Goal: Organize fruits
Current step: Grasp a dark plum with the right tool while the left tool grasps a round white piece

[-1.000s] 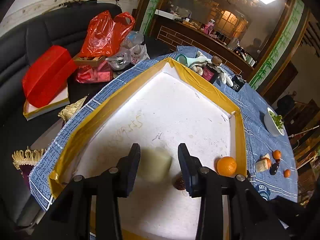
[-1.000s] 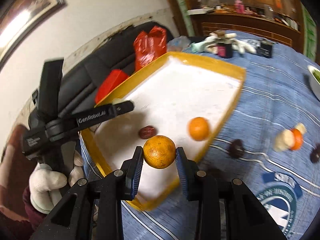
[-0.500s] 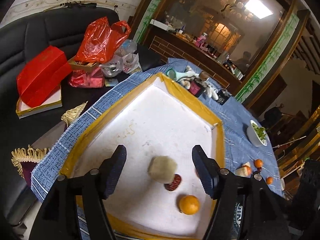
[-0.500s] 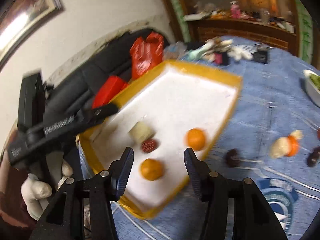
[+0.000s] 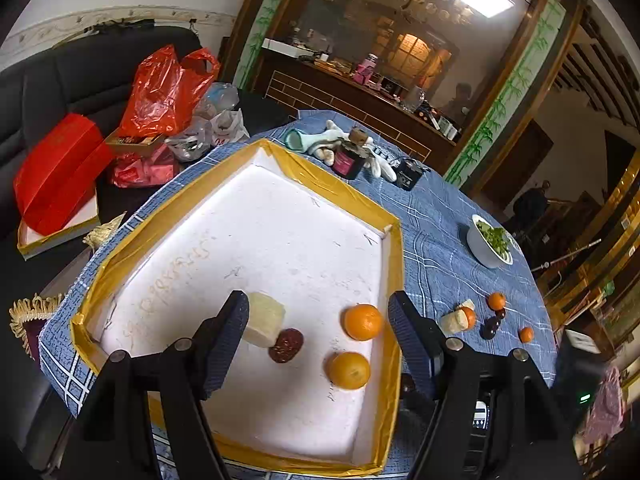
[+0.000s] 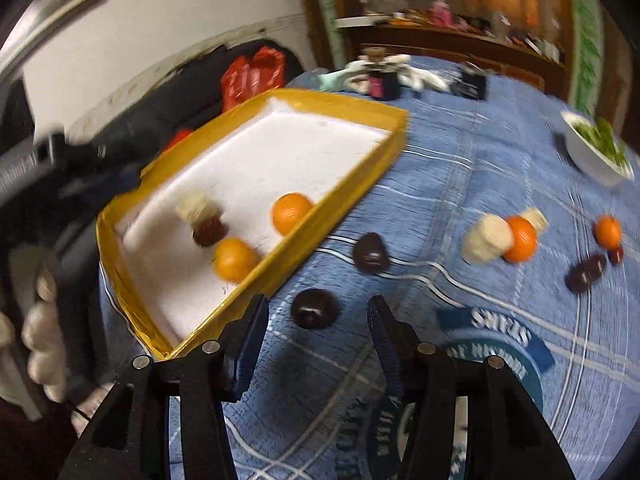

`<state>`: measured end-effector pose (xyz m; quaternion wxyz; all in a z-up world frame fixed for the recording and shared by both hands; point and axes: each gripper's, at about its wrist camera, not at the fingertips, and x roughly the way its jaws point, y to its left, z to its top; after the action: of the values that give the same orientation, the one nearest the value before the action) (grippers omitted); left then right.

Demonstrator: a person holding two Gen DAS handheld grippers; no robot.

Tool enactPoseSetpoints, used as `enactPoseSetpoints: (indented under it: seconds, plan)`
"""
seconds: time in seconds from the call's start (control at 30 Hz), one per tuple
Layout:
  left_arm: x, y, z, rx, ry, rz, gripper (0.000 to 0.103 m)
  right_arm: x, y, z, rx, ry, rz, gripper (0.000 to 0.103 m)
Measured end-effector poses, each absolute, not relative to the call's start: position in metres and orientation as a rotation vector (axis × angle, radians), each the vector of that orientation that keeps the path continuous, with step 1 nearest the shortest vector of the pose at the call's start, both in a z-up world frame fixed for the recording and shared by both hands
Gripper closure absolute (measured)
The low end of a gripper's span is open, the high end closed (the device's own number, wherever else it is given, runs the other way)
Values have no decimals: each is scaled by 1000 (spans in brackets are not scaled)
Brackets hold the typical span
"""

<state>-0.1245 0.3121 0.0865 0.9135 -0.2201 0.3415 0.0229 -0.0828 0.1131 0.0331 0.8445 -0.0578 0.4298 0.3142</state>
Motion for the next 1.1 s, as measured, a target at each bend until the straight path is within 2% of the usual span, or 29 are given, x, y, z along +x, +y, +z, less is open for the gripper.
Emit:
enactPoseSetpoints:
  seconds: [0.1, 0.17, 0.2, 0.37, 0.57, 0.73, 0.9, 1.1]
  plan:
    - [-122, 302, 89, -421, 709, 29, 32, -79, 125, 19, -182, 941, 666, 65]
    - [-119, 294, 90, -403, 715, 10, 32, -76, 128, 11, -193, 964, 663, 67]
    - [-117, 289, 90, -392, 720, -6, 32, -76, 126, 14, -179, 954, 669, 73]
    - [-104, 255, 88, -327, 761, -90, 32, -73, 101, 22, -88, 942, 659, 74]
    - [-84, 208, 76, -229, 827, -164, 32, -68, 25, 42, 16, 875, 537, 74]
    - [-61, 157, 64, -121, 877, -212, 32, -52, -34, 37, 139, 872, 443, 74]
    - [-30, 110, 50, 66, 877, -222, 32, -42, -62, 24, 262, 874, 446, 74]
    - [0, 93, 28, 186, 935, -225, 35, -43, -73, 24, 328, 869, 485, 74]
